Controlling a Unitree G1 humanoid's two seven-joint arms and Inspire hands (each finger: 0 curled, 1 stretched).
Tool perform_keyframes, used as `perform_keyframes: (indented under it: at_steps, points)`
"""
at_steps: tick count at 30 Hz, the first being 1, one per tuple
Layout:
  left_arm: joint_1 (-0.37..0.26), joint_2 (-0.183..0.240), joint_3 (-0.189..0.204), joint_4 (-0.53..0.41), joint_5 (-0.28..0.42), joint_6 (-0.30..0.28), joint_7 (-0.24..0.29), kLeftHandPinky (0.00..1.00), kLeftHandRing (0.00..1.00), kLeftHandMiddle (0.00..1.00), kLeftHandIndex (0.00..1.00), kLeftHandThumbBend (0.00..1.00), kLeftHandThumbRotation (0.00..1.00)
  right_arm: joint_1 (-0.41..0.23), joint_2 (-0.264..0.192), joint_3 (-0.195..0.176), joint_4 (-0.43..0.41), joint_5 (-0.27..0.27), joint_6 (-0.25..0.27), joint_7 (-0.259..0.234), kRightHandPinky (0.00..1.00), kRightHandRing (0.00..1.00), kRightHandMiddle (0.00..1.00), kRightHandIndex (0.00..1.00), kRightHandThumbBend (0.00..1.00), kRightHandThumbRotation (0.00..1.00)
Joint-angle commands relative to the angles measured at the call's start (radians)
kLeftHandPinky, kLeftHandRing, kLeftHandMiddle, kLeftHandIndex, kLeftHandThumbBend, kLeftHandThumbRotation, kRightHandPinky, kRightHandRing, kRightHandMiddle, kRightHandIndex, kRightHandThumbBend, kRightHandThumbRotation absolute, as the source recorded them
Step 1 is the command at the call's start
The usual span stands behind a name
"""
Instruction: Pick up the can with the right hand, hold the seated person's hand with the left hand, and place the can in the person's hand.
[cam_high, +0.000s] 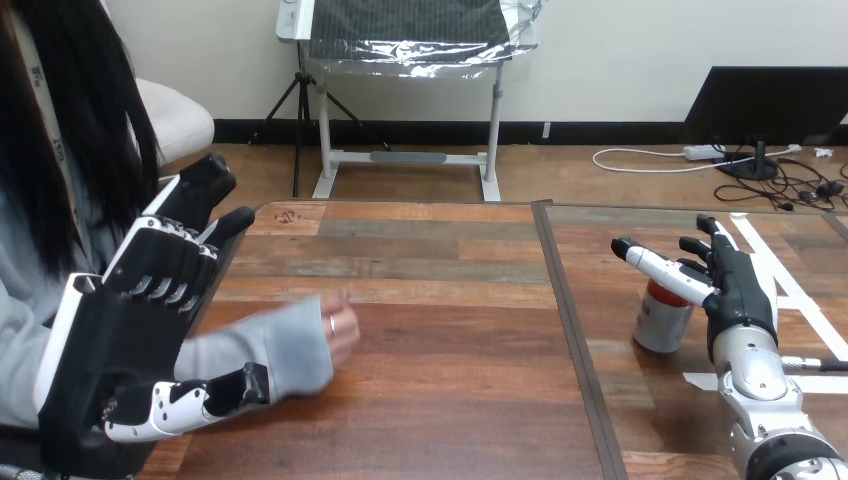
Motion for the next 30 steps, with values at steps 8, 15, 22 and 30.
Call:
perform_keyframes:
  at_steps: [8, 15, 22, 30]
  points:
    - [-0.065, 0.009, 0.014, -0.016, 0.012, -0.013, 0.017, 0.87, 0.95, 0.95, 0.88, 1.0, 0.32, -0.026, 0.013, 0.001, -0.014, 0.002, -0.027, -0.004, 0.72, 0.83, 0.87, 0.98, 1.0, 0.38]
    - [-0.059, 0.006, 0.011, -0.025, 0.01, -0.002, 0.026, 0.88, 0.95, 0.94, 0.88, 1.0, 0.32, -0.02, 0.017, -0.005, -0.016, 0.011, -0.036, 0.006, 0.64, 0.77, 0.82, 0.97, 1.0, 0.4]
    - [-0.067, 0.01, 0.012, -0.012, 0.008, -0.012, 0.019, 0.88, 0.95, 0.95, 0.88, 1.0, 0.32, -0.016, 0.019, -0.013, -0.015, 0.021, -0.042, 0.024, 0.71, 0.83, 0.86, 0.98, 1.0, 0.4]
    - [-0.081, 0.01, 0.014, 0.003, 0.004, -0.029, 0.007, 0.88, 0.95, 0.95, 0.88, 1.0, 0.32, -0.007, 0.021, -0.014, -0.016, 0.021, -0.047, 0.035, 0.74, 0.86, 0.89, 0.98, 1.0, 0.42]
